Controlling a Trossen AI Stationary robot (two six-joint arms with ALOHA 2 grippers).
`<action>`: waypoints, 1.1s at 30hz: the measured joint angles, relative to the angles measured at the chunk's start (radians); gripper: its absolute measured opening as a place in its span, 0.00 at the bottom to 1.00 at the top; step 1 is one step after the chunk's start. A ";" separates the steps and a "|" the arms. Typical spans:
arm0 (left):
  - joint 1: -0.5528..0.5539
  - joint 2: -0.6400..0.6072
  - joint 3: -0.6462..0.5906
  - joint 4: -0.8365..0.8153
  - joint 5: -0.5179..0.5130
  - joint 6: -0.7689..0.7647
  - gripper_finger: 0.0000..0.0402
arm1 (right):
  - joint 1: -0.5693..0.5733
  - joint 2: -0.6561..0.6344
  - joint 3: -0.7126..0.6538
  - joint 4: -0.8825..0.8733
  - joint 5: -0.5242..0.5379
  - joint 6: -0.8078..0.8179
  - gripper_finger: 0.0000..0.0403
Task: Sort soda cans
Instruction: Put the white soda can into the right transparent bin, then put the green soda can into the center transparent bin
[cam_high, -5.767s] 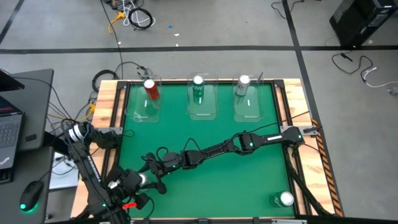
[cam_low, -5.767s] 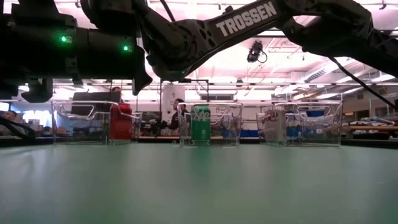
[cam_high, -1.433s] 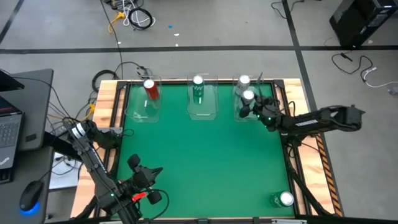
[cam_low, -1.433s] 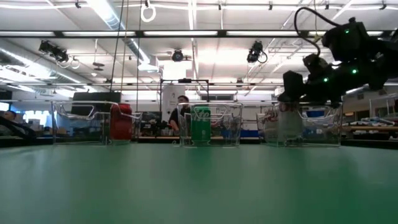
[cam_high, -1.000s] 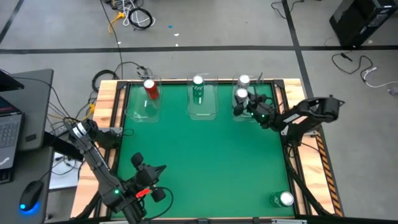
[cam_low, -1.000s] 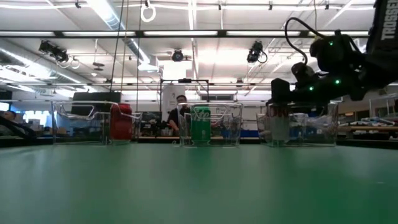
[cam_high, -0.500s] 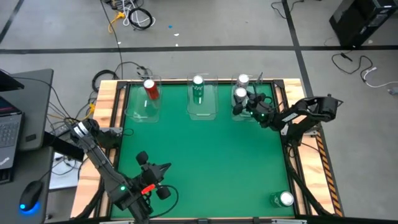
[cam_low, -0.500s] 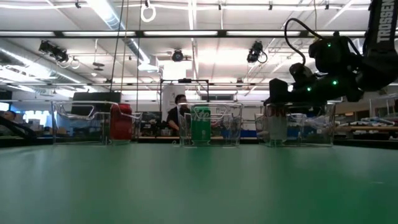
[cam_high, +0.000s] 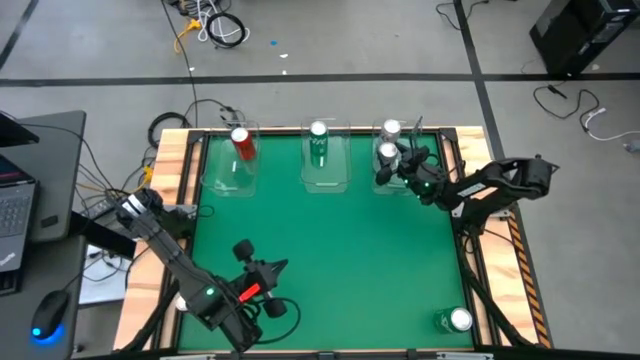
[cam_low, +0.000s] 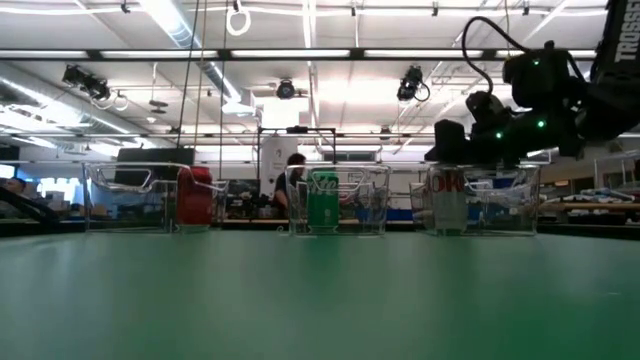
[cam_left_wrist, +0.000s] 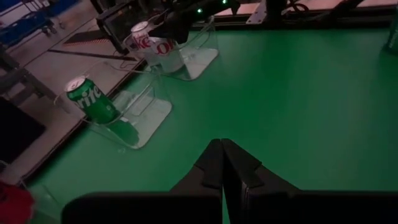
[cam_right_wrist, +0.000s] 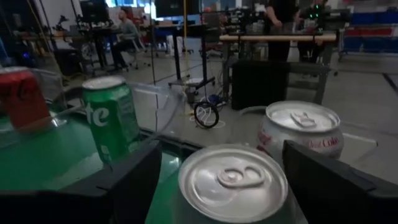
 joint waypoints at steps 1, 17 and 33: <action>0.003 0.000 0.000 0.004 0.000 0.014 0.00 | 0.005 -0.009 0.000 0.000 0.000 -0.004 0.83; 0.072 0.000 0.000 0.303 0.032 0.421 0.00 | 0.149 -0.317 0.099 -0.238 -0.035 -0.100 0.79; 0.224 0.000 0.000 0.754 0.448 1.010 0.00 | 0.383 -0.414 0.749 -1.632 -0.526 0.083 0.45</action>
